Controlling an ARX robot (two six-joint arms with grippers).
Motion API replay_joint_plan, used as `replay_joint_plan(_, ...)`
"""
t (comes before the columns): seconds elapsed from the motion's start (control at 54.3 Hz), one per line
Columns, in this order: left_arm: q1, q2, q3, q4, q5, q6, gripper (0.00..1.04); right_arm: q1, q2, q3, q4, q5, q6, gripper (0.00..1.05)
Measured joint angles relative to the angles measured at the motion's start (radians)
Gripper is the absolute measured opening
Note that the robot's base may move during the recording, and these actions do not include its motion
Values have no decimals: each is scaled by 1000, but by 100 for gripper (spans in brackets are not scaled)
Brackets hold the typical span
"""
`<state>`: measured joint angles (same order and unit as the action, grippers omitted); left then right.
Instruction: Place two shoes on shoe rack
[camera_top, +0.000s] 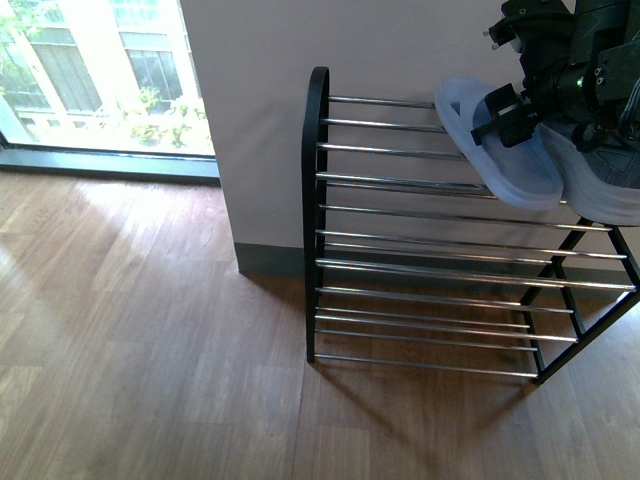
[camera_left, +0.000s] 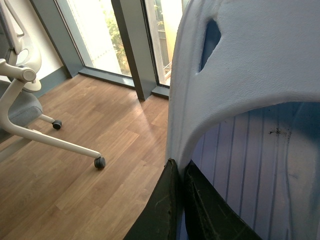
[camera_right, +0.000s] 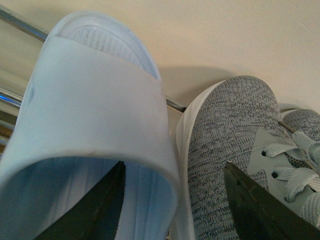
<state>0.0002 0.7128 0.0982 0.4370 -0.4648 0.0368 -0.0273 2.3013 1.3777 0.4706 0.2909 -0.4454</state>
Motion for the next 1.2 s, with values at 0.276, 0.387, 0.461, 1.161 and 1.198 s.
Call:
replay_joint_plan(0.276, 0, 0, 0, 0, 0, 0, 2, 0, -32, -20, -19, -19, -18, 94)
replay_joint_plan(0.387, 0, 0, 0, 0, 0, 0, 2, -3, -60, -22, -63, -45, -29, 95)
replay_joint_plan(0.461, 0, 0, 0, 0, 0, 0, 2, -7, -92, -22, -118, -78, -43, 95)
replay_joint_plan(1.161, 0, 0, 0, 0, 0, 0, 2, -188, -683, -364, -123, -296, -267, 95)
replay_joint_plan(1.198, 0, 0, 0, 0, 0, 0, 2, -211, -717, -395, -118, -301, -259, 95)
